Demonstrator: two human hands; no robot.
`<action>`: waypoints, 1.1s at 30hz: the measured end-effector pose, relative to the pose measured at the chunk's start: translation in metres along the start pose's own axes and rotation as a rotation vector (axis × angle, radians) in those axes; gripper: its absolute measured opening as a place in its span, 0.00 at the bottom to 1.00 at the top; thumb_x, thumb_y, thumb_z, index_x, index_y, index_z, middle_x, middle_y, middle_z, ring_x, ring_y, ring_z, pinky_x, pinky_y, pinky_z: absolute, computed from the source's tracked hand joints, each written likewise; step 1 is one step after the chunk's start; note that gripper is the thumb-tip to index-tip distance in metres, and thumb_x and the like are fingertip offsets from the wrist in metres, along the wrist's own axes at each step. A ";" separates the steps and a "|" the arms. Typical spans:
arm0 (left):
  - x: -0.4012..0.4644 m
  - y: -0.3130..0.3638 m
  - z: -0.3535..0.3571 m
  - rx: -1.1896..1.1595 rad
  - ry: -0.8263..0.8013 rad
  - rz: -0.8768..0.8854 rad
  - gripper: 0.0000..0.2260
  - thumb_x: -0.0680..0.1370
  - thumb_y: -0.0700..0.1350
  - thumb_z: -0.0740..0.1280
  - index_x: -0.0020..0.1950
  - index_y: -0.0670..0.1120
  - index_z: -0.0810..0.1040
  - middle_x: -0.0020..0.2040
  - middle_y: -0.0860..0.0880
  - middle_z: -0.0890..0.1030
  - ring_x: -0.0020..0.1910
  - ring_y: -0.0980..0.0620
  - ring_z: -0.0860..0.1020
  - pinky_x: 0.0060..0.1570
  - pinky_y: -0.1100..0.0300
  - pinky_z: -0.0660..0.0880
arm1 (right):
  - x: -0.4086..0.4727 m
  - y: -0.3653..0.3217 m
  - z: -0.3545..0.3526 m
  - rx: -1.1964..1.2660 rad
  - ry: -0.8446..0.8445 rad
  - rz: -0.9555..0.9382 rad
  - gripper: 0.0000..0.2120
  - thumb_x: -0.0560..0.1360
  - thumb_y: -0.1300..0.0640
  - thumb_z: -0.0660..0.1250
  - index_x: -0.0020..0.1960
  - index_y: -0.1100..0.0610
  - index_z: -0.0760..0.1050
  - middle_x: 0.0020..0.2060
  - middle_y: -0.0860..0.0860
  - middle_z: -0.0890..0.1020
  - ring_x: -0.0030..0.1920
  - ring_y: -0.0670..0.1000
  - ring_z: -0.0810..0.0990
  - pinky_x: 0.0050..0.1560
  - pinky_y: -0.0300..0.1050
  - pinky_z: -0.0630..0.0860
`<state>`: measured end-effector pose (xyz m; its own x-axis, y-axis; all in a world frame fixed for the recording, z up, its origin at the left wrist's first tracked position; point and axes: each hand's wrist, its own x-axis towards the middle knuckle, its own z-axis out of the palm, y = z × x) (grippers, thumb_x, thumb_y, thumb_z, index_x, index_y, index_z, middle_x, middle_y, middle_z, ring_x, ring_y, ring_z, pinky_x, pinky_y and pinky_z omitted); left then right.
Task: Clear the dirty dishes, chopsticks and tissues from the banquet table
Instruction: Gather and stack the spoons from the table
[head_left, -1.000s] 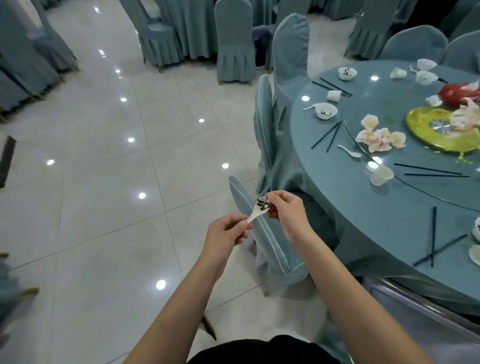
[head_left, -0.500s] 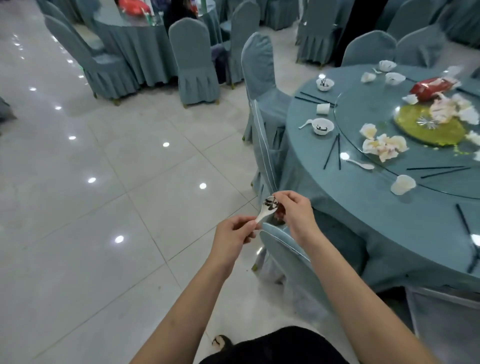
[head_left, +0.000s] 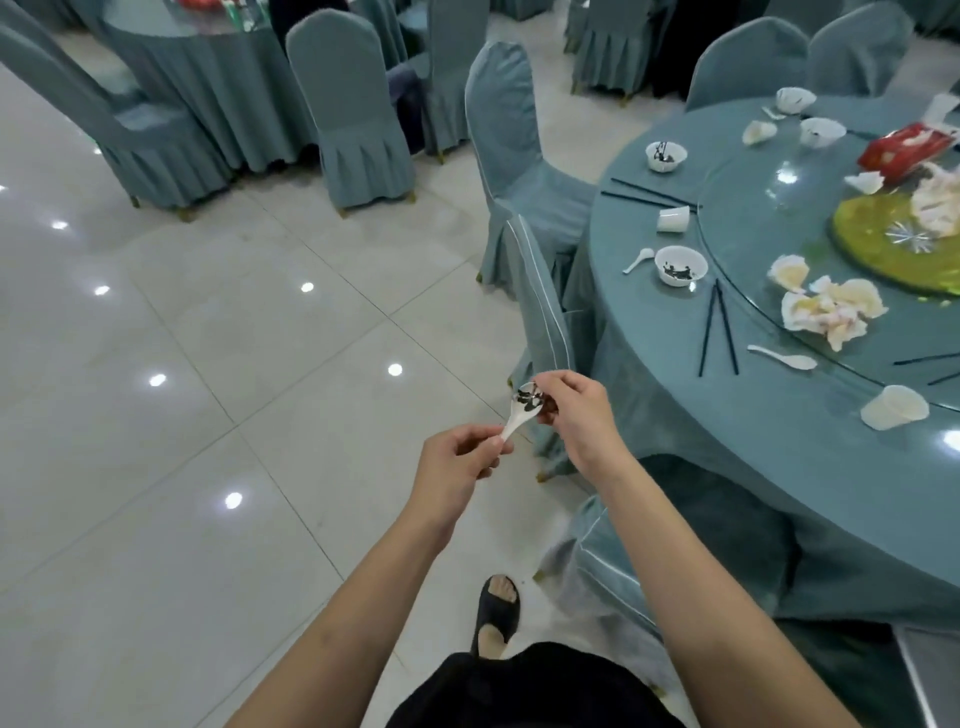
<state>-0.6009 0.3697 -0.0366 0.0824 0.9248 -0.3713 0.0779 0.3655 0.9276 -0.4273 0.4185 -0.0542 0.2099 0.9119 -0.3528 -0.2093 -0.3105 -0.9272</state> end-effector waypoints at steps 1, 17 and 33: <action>0.017 0.009 -0.008 0.008 0.003 0.003 0.07 0.81 0.38 0.68 0.56 0.45 0.85 0.46 0.47 0.88 0.41 0.56 0.79 0.46 0.63 0.77 | 0.017 -0.006 0.011 0.006 -0.009 -0.002 0.06 0.78 0.60 0.70 0.43 0.59 0.84 0.40 0.56 0.84 0.40 0.50 0.79 0.39 0.43 0.76; 0.240 0.095 -0.015 0.005 -0.250 -0.004 0.07 0.80 0.35 0.69 0.53 0.42 0.85 0.45 0.42 0.87 0.39 0.55 0.79 0.47 0.62 0.78 | 0.183 -0.077 0.042 0.109 0.271 -0.070 0.08 0.76 0.59 0.70 0.40 0.54 0.85 0.40 0.57 0.83 0.40 0.54 0.76 0.42 0.47 0.73; 0.375 0.157 0.043 0.181 -0.854 -0.002 0.07 0.80 0.33 0.68 0.56 0.37 0.83 0.44 0.42 0.85 0.38 0.53 0.81 0.43 0.64 0.79 | 0.225 -0.114 0.015 0.208 0.835 -0.153 0.07 0.80 0.61 0.68 0.44 0.57 0.81 0.38 0.54 0.83 0.36 0.48 0.77 0.38 0.42 0.75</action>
<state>-0.5147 0.7692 -0.0324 0.7929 0.5026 -0.3445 0.2296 0.2773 0.9330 -0.3707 0.6629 -0.0261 0.8642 0.4191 -0.2785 -0.2747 -0.0708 -0.9589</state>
